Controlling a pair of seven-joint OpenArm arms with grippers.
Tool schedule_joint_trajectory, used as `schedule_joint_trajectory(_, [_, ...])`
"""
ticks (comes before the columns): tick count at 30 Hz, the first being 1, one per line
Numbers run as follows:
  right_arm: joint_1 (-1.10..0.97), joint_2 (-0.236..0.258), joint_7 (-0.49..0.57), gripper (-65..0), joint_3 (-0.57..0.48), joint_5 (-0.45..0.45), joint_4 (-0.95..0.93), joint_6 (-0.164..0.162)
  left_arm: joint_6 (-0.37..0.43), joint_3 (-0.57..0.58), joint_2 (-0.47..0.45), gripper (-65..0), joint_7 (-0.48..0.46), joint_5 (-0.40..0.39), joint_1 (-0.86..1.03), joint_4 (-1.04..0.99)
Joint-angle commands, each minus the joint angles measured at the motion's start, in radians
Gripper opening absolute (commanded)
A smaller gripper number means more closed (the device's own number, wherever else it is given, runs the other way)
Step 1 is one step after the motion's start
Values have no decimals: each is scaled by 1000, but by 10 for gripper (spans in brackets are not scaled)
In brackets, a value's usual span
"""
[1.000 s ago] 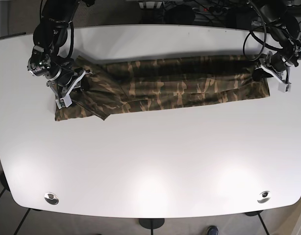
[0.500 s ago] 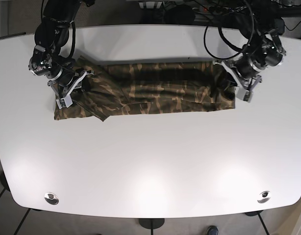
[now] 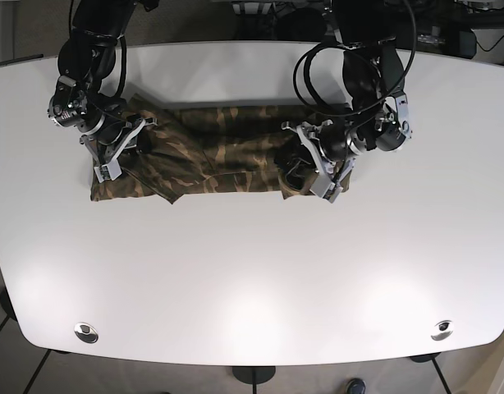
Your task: Fold the T-shirt properly
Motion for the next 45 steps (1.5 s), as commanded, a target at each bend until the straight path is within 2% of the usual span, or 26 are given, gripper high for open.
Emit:
schedule_joint_trajectory(1, [7, 6, -6, -533, -1, 2, 10, 0, 14, 29, 1, -471, -20, -28, -24, -6])
schedule_joint_trajectory(2, [7, 6, -6, -533, -3, 2, 10, 0, 75, 48, 3, -382, -20, -28, -29, -13])
schedule_joint_trajectory(3, [7, 6, -6, -533, -3, 2, 10, 0, 133, 55, 5, -338, -20, -29, -40, -13])
schedule_joint_trajectory(5, [7, 6, -6, -533, -3, 2, 10, 0, 211, 94, 6, -274, -20, -34, -55, -13])
schedule_joint_trajectory(6, [7, 7, -6, -533, -3, 0, 10, 0, 216, 134, 6, -264, -25, -34, -67, -13])
schedule_joint_trajectory(10, [8, 7, -6, -533, -3, 2, 12, 0, 216, 309, 0, -264, -82, -35, -87, 95])
schedule_joint_trajectory(12, [8, 7, -6, -533, -3, 3, 23, 0, 216, 272, -40, -264, -94, -35, -84, 179])
schedule_joint_trajectory(13, [8, 7, -6, -533, -1, 3, 36, 0, 216, 218, -75, -264, -94, -35, -81, 233])
schedule_joint_trajectory(16, [13, 7, -6, -533, -1, 3, 49, 0, 216, 115, -155, -265, -97, -35, -44, 256])
schedule_joint_trajectory(19, [14, 7, -6, -533, 2, 3, 46, 0, 216, 86, -216, -265, -143, -32, 2, 248])
schedule_joint_trajectory(22, [14, 4, -6, -533, 1, 3, 44, 0, 216, 86, -230, -267, -211, -29, 32, 179])
schedule_joint_trajectory(26, [13, -17, -6, -533, 2, 3, 47, 0, 216, 98, -232, -285, -293, -28, 25, -19])
schedule_joint_trajectory(28, [10, -17, -6, -533, 2, 3, 47, 0, 216, 167, -256, -339, -344, -28, -12, -114])
schedule_joint_trajectory(30, [10, -19, -6, -533, 2, 3, 49, 0, 216, 236, -270, -351, -398, -31, -38, -171])
schedule_joint_trajectory(32, [10, -19, -6, -533, 4, 6, 69, 1, 216, 255, -279, -350, -412, -34, -43, -163])
schedule_joint_trajectory(34, [7, -19, -6, -533, 5, 54, 112, 1, 216, 250, -281, -350, -412, -34, -41, -82])
schedule_joint_trajectory(35, [7, -14, -10, -533, 25, 125, 127, 1, 216, 249, -284, -350, -412, -34, -37, -14])
schedule_joint_trajectory(37, [8, -13, -41, -525, 137, 250, 127, -2, 216, 227, -316, -347, -395, -34, 22, 100])
schedule_joint_trajectory(38, [14, -8, -75, -515, 182, 284, 125, -5, 216, 215, -318, -347, -386, -34, 42, 135])
schedule_joint_trajectory(39, [24, 12, -115, -479, 222, 304, 118, -5, 216, 200, -321, -347, -372, -34, 63, 165])
schedule_joint_trajectory(41, [54, 44, -176, -349, 266, 335, 76, -3, 216, 164, -324, -349, -350, -34, 114, 213])
schedule_joint_trajectory(42, [63, 70, -195, -252, 315, 361, 30, 0, 211, 124, -324, -349, -347, -34, 158, 230])
schedule_joint_trajectory(44, [67, 99, -193, -159, 353, 412, -40, 0, 142, 65, -324, -350, -350, -34, 207, 231])
schedule_joint_trajectory(45, [73, 118, -191, -146, 361, 433, -83, 0, 87, 35, -322, -350, -350, -32, 227, 228])
